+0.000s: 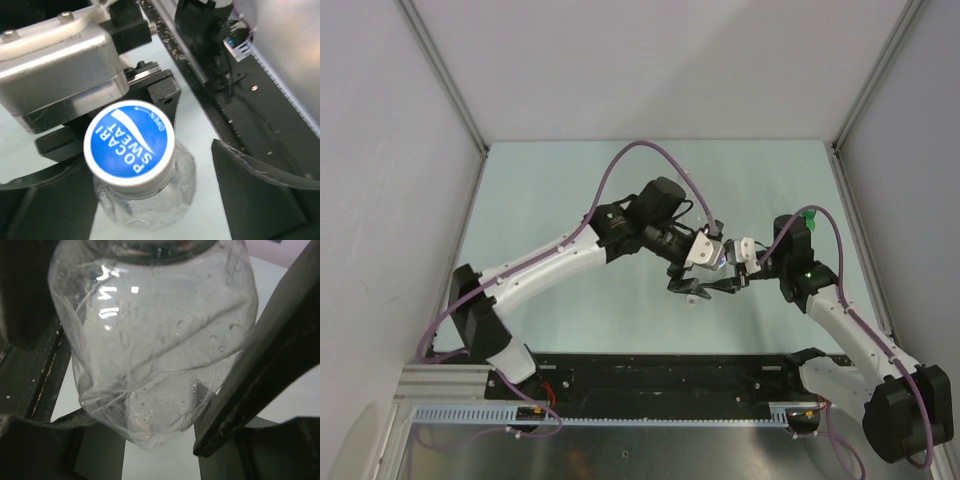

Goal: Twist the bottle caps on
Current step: Screw the bottle cap onto the plastic bottle.

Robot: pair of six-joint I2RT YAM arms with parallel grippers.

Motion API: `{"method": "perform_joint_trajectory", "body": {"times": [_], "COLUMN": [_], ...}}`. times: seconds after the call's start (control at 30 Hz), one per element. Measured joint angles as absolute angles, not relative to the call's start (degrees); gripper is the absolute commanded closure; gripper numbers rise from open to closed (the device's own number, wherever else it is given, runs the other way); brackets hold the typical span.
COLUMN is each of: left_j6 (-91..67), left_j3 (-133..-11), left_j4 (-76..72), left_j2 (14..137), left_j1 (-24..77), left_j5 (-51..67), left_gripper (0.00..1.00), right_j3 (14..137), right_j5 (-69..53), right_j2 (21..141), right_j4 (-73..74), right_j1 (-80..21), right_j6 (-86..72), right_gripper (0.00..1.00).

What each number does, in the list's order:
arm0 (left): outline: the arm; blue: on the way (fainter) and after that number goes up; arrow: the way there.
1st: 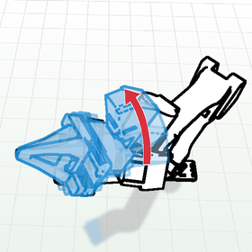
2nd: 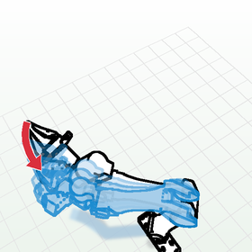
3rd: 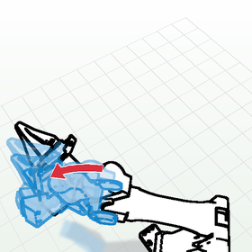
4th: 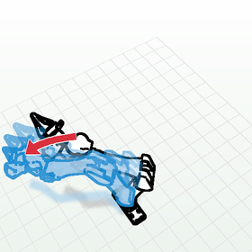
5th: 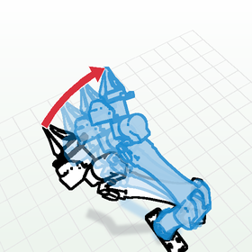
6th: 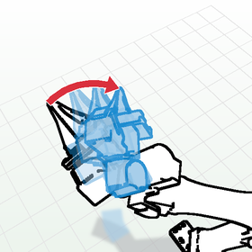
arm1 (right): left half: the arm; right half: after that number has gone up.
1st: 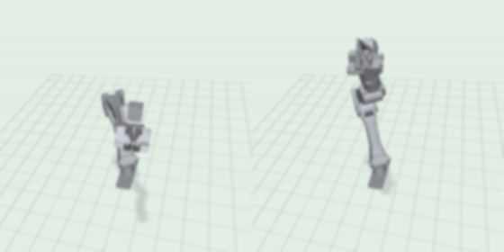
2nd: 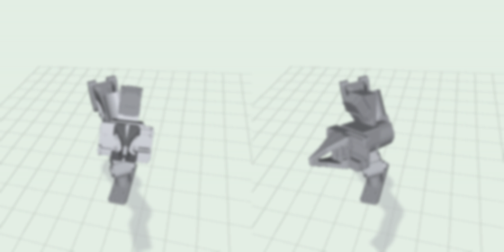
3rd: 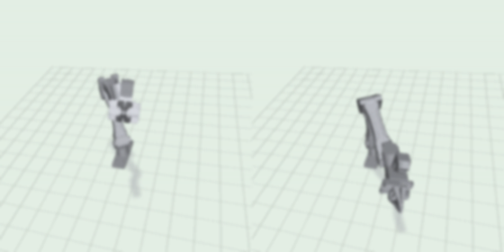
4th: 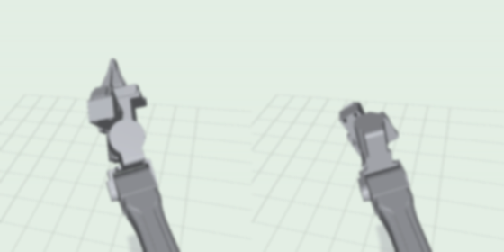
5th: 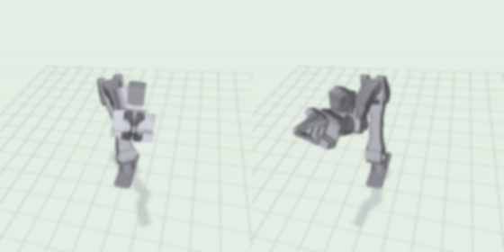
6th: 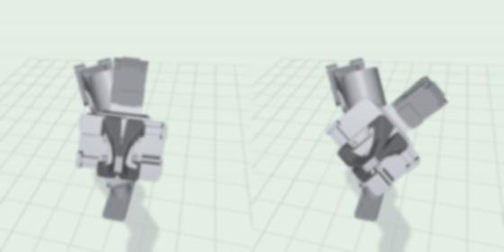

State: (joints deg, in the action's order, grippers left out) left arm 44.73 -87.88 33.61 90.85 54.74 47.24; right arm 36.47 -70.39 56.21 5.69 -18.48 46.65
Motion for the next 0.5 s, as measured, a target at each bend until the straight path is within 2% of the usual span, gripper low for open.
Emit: {"method": "perform_joint_trajectory", "body": {"times": [0.3,0.5], "left_j6": [43.29,37.98], "left_j3": [-88.53,-88.53], "left_j4": [36.4,34.87], "left_j2": [91.72,90.35], "left_j1": [53.65,53.32], "left_j5": [52.64,47.99], "left_gripper": [0.0,0.0], "right_j3": [37.45,38.79], "right_j5": [-71.4,-68.66], "right_j2": [56.18,56.18], "right_j4": [7.68,7.77], "right_j1": [-18.55,-18.59], "right_j6": [48.23,48.51], "right_gripper": [1.0,1.0]}}
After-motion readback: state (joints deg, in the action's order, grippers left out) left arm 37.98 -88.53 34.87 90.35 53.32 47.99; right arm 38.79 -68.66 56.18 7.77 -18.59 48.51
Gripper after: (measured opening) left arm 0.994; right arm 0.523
